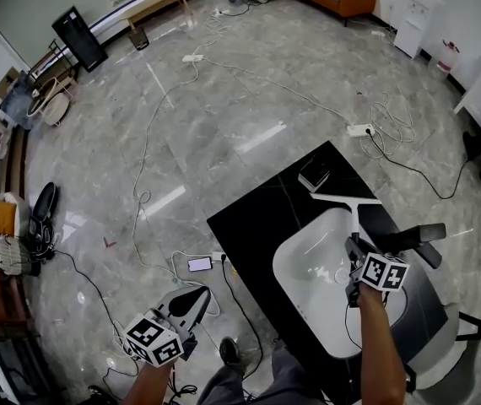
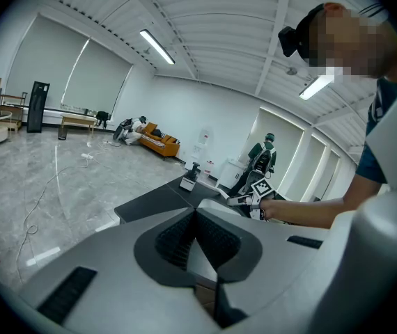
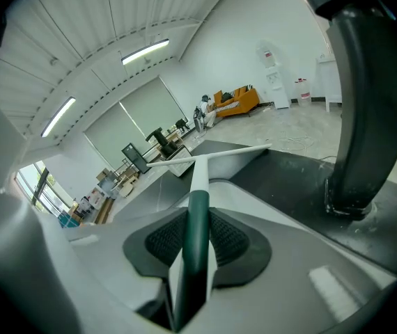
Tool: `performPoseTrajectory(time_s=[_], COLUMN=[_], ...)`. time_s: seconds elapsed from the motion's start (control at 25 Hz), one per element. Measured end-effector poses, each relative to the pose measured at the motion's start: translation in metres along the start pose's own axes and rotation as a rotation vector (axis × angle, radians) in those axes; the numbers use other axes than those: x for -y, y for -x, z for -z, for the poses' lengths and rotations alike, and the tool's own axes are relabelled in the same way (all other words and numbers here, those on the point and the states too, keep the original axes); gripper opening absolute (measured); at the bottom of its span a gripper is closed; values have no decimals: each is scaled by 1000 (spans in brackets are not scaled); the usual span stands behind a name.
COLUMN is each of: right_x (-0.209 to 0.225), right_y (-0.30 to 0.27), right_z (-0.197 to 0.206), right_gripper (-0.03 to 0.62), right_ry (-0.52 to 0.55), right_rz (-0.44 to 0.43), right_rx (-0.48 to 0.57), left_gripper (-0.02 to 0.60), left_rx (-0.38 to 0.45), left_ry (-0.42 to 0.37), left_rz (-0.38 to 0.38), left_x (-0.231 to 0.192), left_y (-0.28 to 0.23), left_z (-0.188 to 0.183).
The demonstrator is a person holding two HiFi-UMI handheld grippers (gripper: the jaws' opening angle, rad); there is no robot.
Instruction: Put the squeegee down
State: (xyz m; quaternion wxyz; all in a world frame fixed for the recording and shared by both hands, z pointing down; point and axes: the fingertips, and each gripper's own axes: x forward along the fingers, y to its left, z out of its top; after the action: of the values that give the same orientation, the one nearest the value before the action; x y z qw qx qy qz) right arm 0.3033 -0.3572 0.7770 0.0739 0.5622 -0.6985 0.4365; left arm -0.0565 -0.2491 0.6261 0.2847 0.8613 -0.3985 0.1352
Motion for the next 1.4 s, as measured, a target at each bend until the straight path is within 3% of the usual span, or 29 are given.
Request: performPoseTrajectory(time_s=[0.64, 1.4], right_x=[22, 29], right_y=[-42, -102], right_z=[3, 5], right_gripper=[103, 109], right_ry=[155, 237], right_rz=[61, 115], right_rx=[-105, -230], left_gripper=[5, 5], left_rx=[-3, -3], left_ry=[16, 48], left_rz=[-10, -32], left_x=[4, -19], left_y=[-7, -7], left_z=[15, 23])
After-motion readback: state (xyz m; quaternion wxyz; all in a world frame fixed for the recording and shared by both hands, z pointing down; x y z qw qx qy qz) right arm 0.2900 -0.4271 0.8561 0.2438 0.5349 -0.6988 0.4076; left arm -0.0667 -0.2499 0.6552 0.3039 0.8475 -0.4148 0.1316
